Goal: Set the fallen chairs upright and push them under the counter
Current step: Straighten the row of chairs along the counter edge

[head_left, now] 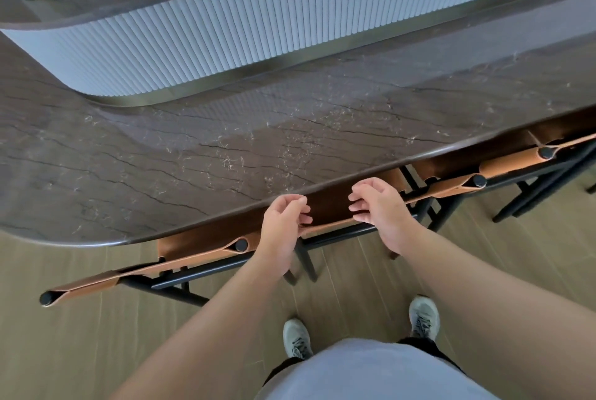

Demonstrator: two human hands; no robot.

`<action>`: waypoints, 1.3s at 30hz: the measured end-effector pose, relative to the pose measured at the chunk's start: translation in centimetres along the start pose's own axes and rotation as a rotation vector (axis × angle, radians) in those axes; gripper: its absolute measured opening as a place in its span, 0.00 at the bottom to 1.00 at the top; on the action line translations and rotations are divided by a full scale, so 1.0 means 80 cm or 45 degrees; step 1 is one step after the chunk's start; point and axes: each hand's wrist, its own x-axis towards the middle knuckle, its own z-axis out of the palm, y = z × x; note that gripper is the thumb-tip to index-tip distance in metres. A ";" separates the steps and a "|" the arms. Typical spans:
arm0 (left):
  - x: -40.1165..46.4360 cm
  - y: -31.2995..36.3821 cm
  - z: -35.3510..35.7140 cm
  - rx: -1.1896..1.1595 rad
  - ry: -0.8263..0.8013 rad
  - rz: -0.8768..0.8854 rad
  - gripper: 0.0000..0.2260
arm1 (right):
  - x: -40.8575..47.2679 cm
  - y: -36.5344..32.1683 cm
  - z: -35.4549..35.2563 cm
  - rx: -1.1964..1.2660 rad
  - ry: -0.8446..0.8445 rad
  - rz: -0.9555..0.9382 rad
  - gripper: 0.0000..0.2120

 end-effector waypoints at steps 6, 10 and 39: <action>-0.016 0.006 0.110 -0.110 0.063 -0.025 0.06 | 0.017 -0.028 -0.116 0.126 -0.084 0.045 0.03; -0.026 0.006 0.186 -0.137 0.122 -0.004 0.05 | 0.031 -0.049 -0.194 0.120 -0.134 0.051 0.04; -0.007 0.020 0.358 -0.109 -0.348 0.046 0.06 | 0.033 -0.089 -0.367 0.193 0.111 -0.075 0.07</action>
